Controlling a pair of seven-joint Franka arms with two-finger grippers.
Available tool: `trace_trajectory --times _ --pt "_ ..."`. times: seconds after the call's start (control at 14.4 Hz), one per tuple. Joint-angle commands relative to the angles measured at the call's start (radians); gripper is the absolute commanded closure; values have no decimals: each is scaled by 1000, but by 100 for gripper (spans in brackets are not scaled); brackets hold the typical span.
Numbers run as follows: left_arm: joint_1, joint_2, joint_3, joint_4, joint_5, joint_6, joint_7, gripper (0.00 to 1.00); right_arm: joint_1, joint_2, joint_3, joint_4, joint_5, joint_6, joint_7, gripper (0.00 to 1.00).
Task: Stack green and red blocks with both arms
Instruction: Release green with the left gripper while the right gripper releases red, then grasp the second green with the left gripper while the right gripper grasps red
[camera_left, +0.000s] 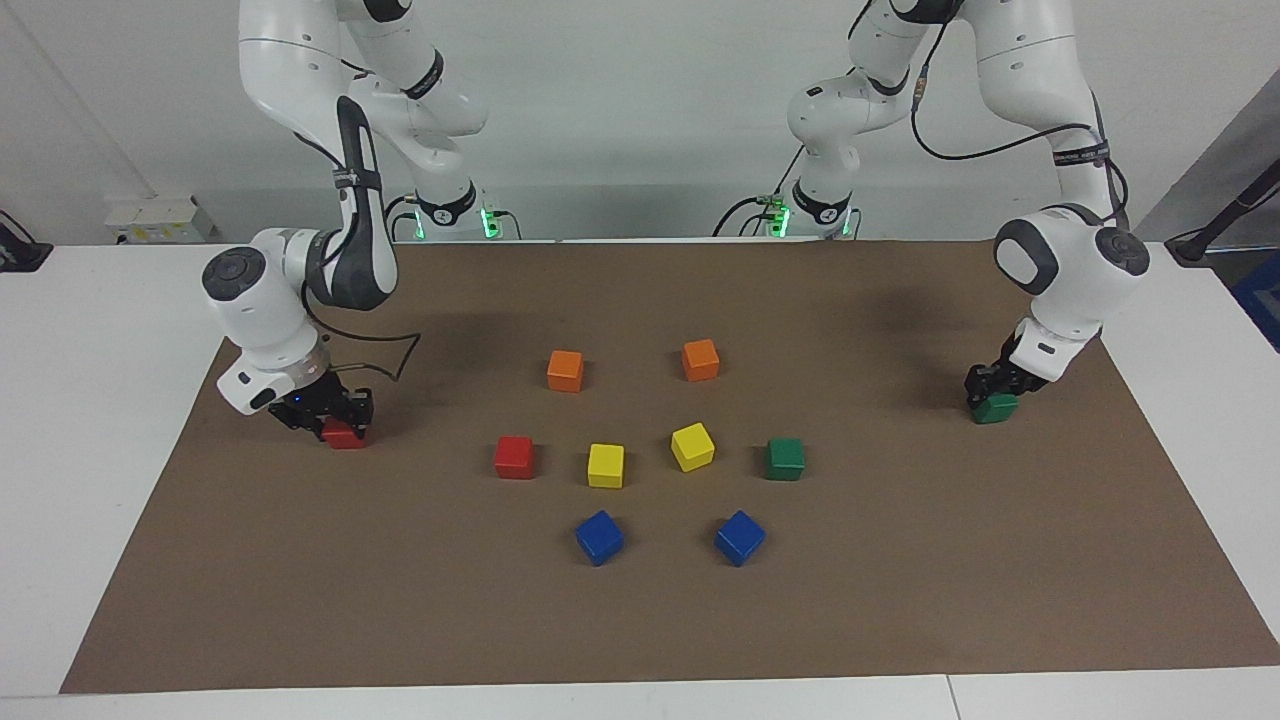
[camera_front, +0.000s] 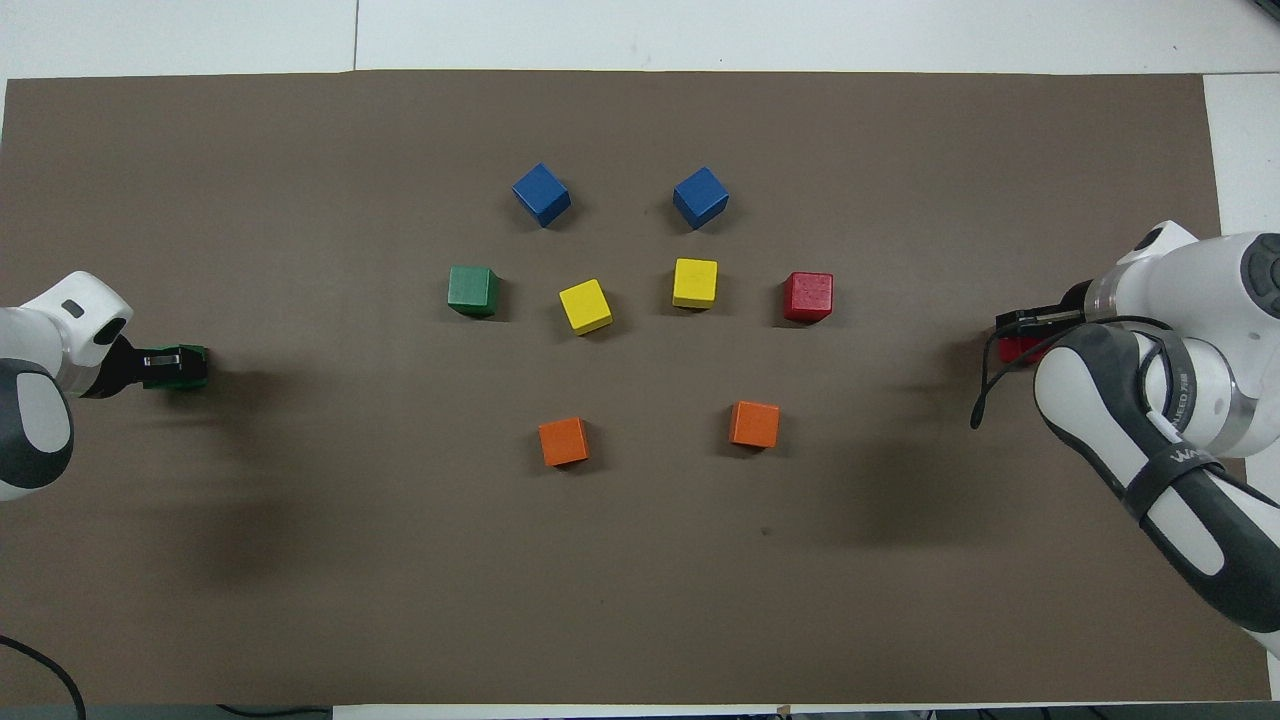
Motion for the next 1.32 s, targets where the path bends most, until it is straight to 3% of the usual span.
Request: trace_trajectory --times 0.0,0.21,0.42,0.62,0.83,0.97,1.25 --pt "13 6 -9 -1 17 23 17 0 -9 -49 13 61 11 -144 -13 0" --pt "8 4 -9 74 33 -86 27 0 0 -66 19 201 11 -314 -4 0" --pt "-7 3 -12 211 40 -262 25 0 80 -18 23 383 2 -439 141 0" --pt "-118 17 -14 361 40 -401 -74 0 233 4 23 411 -1 -399 353 0" --pt "-258 32 -14 385 39 -386 -255 0 347 51 23 411 11 -296 508 0" --pt "-315 46 -17 414 23 -384 -259 0 387 87 23 413 11 -253 573 0" --pt "-447 147 -16 505 -26 -383 -271 0 394 133 23 404 11 -212 595 0"
